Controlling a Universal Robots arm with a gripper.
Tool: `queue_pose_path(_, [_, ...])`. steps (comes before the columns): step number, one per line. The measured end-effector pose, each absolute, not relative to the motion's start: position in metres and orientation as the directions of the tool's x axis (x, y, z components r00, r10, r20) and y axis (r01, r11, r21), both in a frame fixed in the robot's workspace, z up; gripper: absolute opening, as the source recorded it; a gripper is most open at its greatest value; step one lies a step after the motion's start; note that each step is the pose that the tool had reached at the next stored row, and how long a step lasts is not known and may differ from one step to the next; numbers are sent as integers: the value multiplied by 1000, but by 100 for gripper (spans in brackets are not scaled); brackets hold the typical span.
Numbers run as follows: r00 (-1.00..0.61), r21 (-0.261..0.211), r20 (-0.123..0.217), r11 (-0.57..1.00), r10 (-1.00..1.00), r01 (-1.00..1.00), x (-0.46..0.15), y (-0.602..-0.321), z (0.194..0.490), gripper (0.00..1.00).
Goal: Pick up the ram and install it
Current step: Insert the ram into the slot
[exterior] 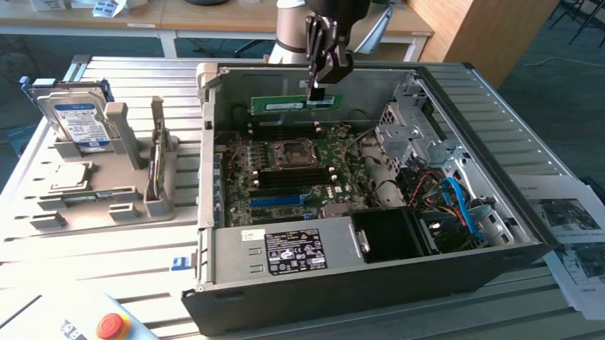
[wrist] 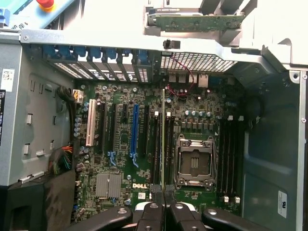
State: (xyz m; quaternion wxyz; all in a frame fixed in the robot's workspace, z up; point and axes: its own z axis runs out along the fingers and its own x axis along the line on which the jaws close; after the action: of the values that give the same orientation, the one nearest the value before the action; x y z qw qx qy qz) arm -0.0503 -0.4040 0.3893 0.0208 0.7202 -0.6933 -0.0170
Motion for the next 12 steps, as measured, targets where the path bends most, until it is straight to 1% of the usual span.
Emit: queue_pose_path(12, [38, 54, 5, -38, -999, -998, -50, -404, 368, 11])
